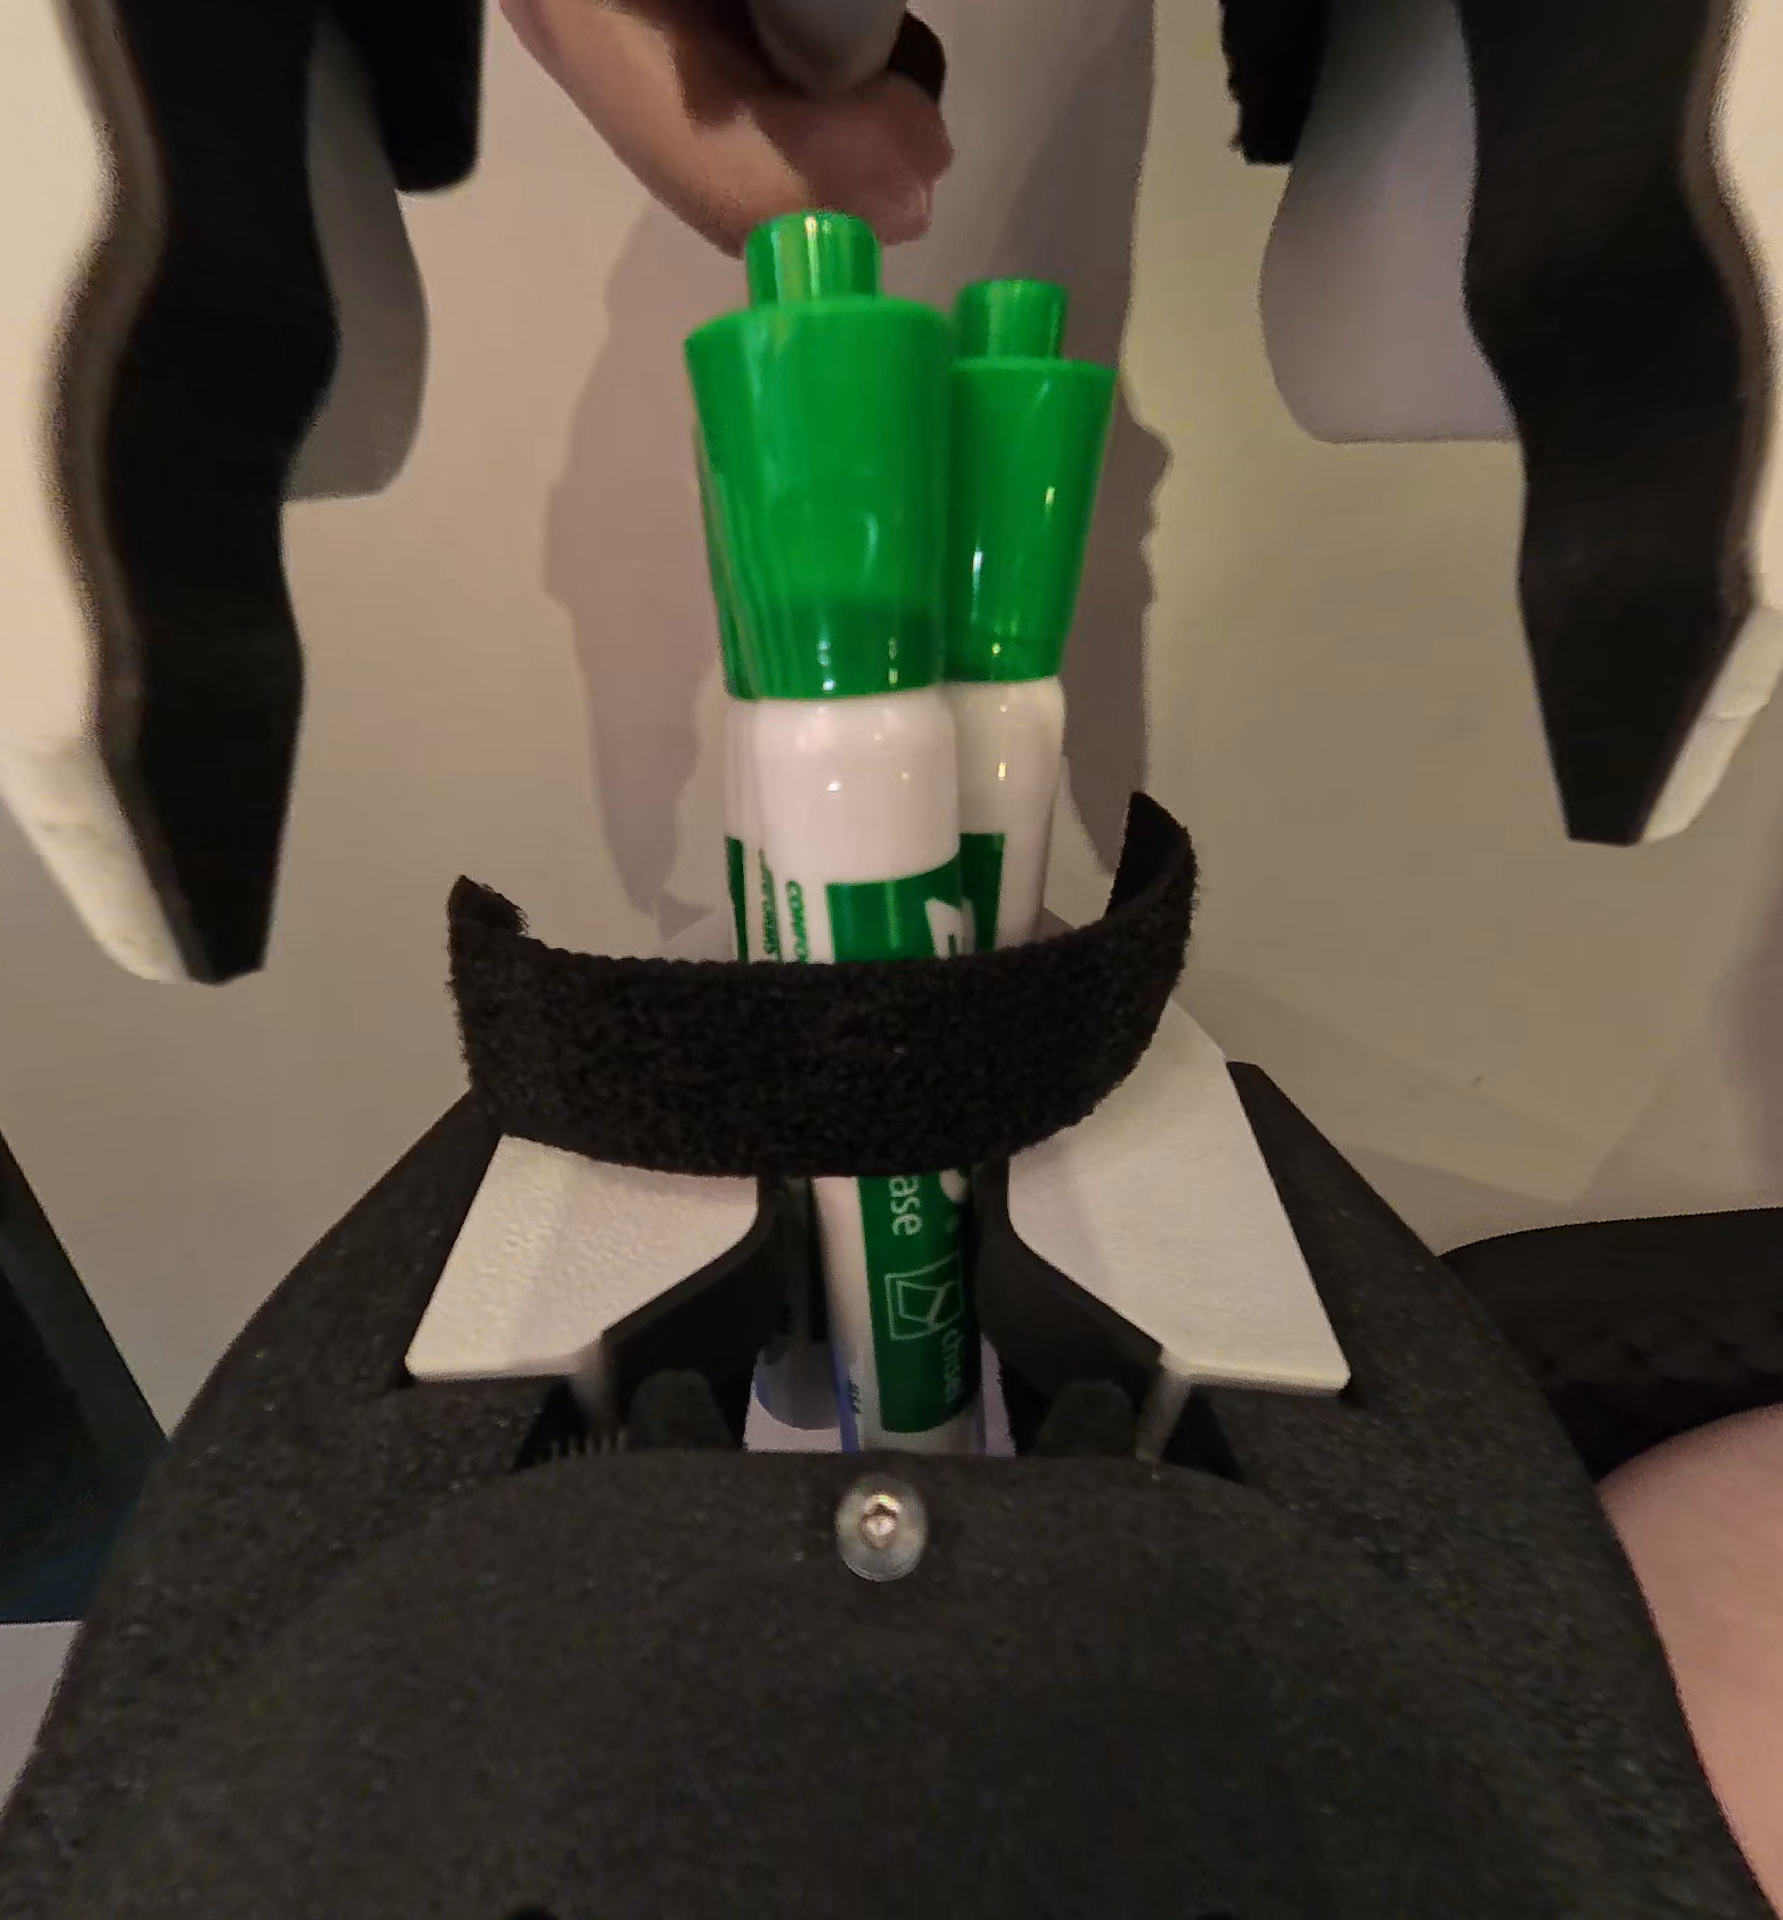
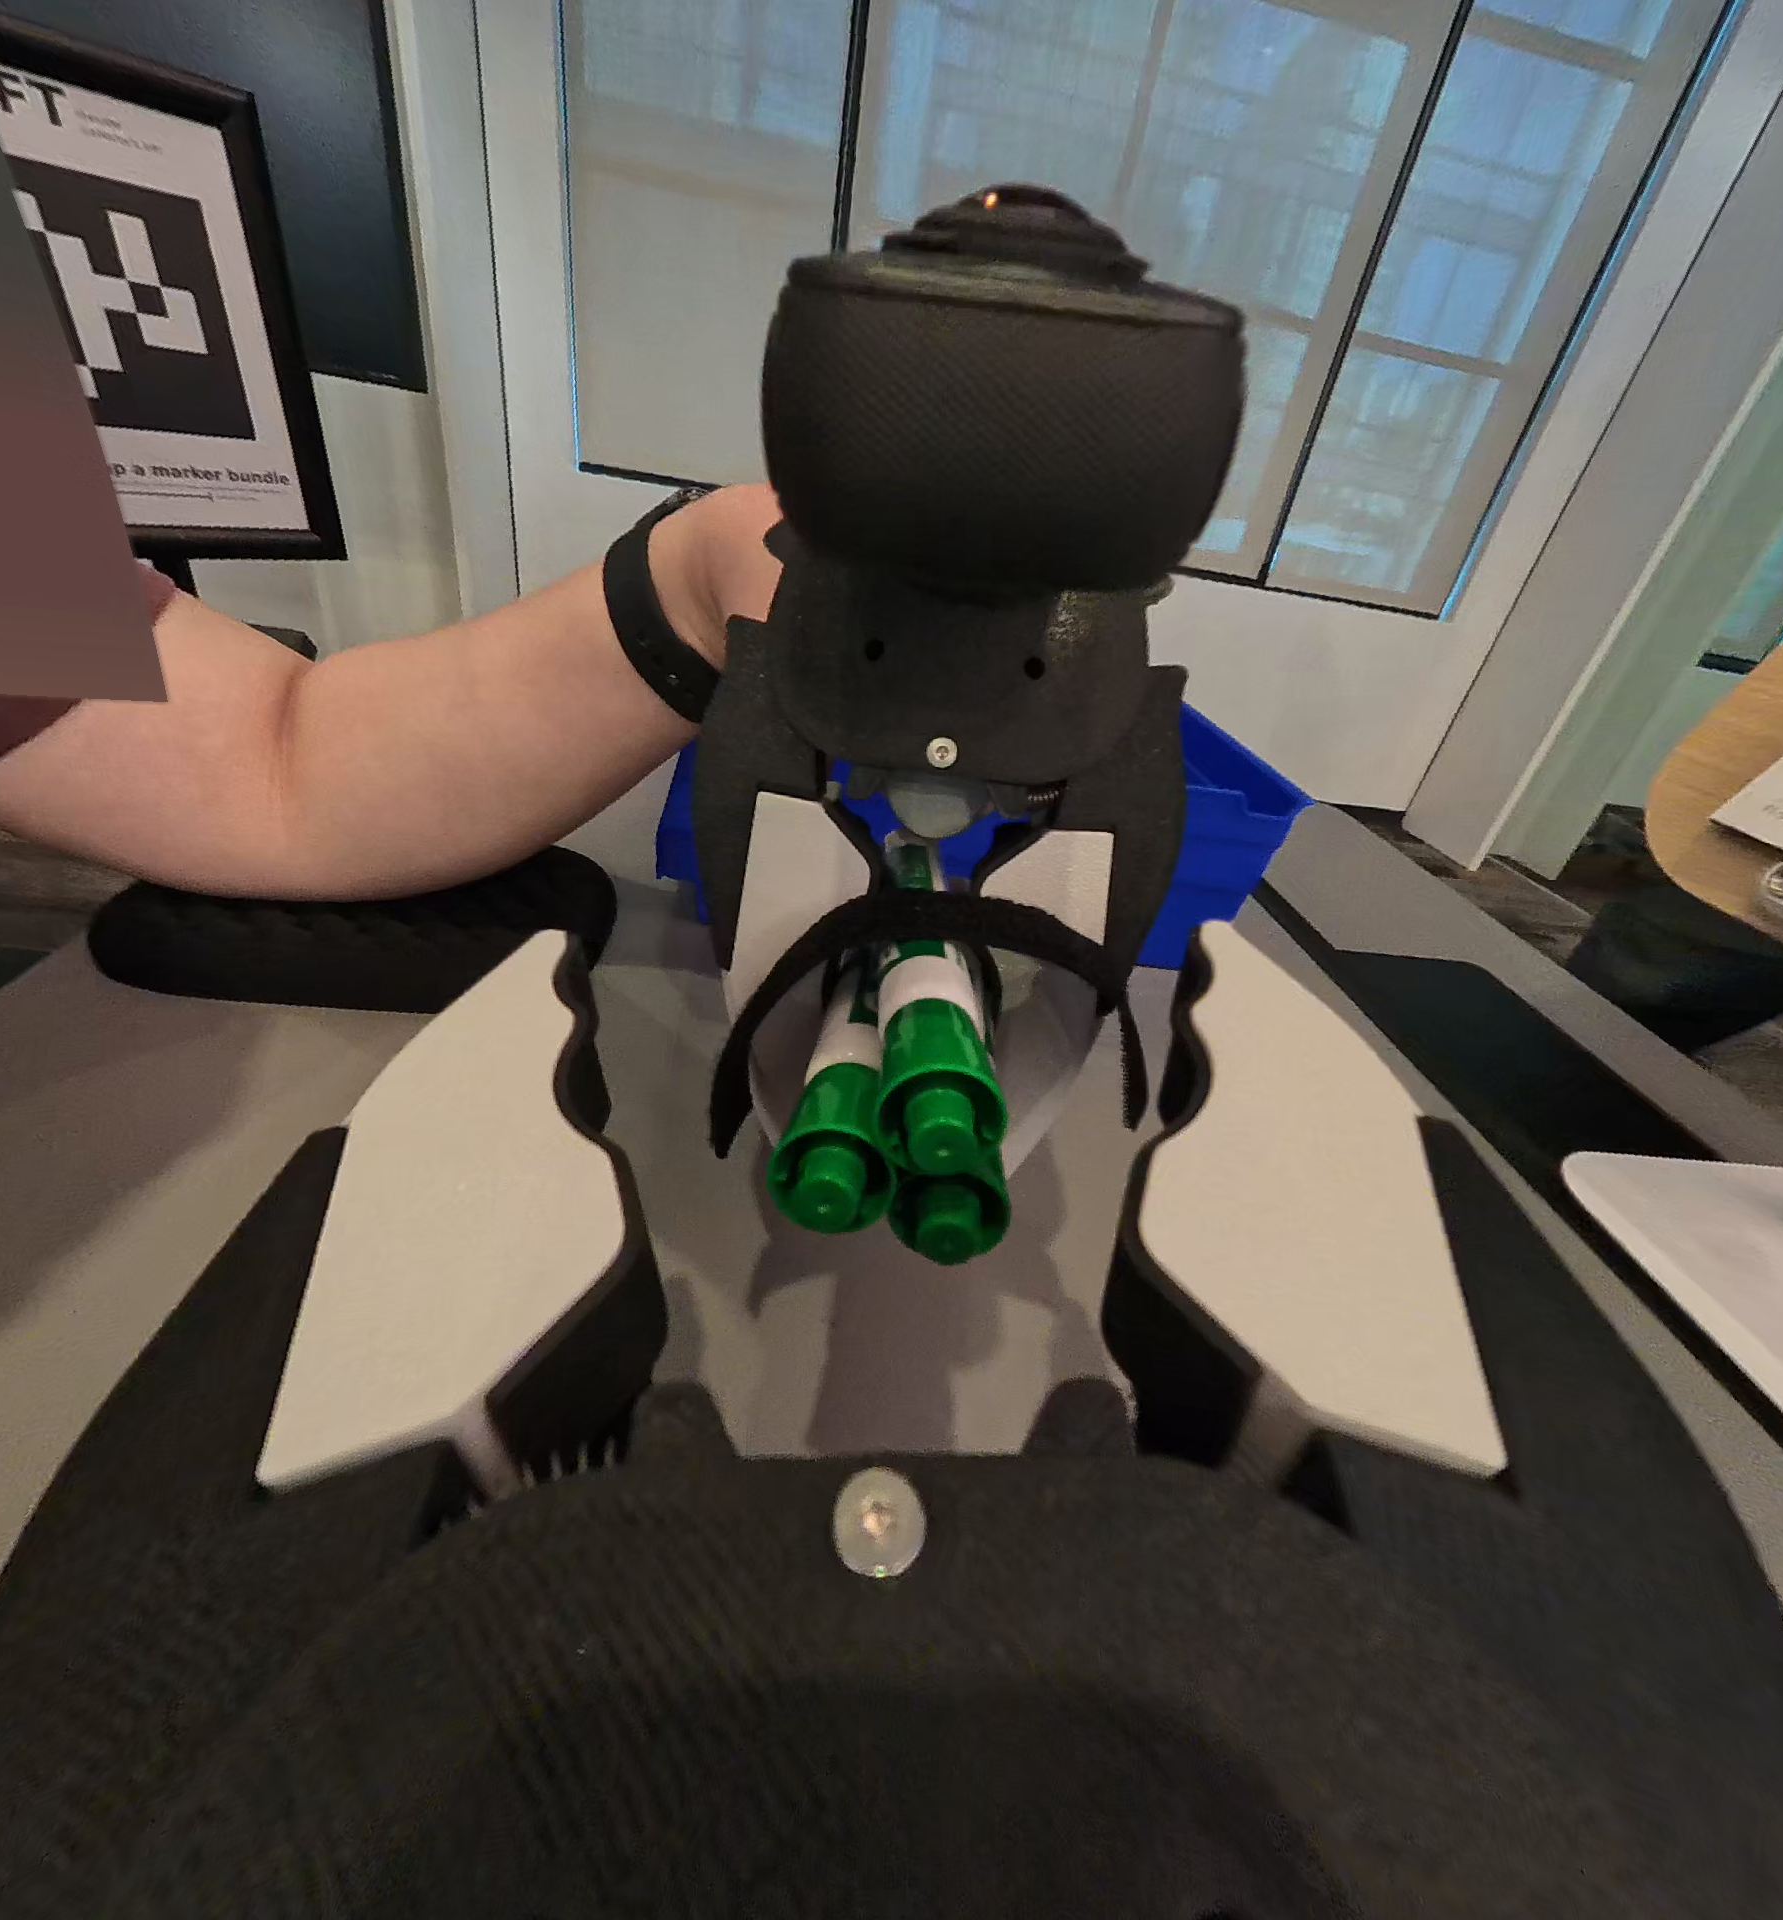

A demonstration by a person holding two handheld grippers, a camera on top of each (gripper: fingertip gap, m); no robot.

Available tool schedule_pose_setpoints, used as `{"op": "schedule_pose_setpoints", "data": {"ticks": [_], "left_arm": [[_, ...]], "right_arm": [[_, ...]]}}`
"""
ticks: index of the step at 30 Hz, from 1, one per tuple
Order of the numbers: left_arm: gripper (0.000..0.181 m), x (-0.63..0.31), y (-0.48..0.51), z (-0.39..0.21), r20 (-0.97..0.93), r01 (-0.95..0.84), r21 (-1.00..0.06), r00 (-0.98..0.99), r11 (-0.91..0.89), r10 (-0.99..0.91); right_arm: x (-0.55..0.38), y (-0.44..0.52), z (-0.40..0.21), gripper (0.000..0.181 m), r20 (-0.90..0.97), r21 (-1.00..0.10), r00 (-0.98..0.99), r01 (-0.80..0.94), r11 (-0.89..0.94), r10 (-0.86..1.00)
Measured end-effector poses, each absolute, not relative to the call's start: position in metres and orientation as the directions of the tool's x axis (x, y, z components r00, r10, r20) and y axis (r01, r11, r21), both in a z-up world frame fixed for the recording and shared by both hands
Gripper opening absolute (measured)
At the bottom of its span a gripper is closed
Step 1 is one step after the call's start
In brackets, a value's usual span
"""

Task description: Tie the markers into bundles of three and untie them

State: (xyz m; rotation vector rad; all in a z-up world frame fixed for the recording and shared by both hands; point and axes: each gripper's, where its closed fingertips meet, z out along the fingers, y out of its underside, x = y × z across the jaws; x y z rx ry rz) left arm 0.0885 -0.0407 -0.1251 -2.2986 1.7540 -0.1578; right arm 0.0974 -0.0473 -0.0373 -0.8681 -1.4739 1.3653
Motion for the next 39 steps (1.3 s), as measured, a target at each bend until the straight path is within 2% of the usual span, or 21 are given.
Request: {"op": "schedule_pose_setpoints", "data": {"ticks": [8,18,33,39], "left_arm": [[0.041,0.090,-0.041,-0.125,-0.064,-0.935,-0.256,0.268,-0.244,-0.961],[0.040,0.092,-0.041,-0.123,-0.067,-0.932,-0.269,0.270,-0.243,-0.961],[0.041,0.091,-0.040,-0.124,-0.072,-0.935,-0.255,0.272,-0.246,-0.960],[0.041,0.089,-0.039,-0.125,-0.078,-0.936,-0.248,0.275,-0.249,-0.958]], "right_arm": [[0.093,-0.044,-0.042,0.102,0.102,-0.994,-0.334,-0.068,0.085,0.937],[0.090,-0.049,-0.049,0.097,0.126,-0.992,-0.346,-0.048,0.117,0.930],[0.087,-0.046,-0.054,0.074,0.084,-0.996,-0.332,-0.006,0.087,0.940],[0.088,-0.043,-0.059,0.069,0.042,-0.998,-0.345,0.025,0.053,0.938]]}}
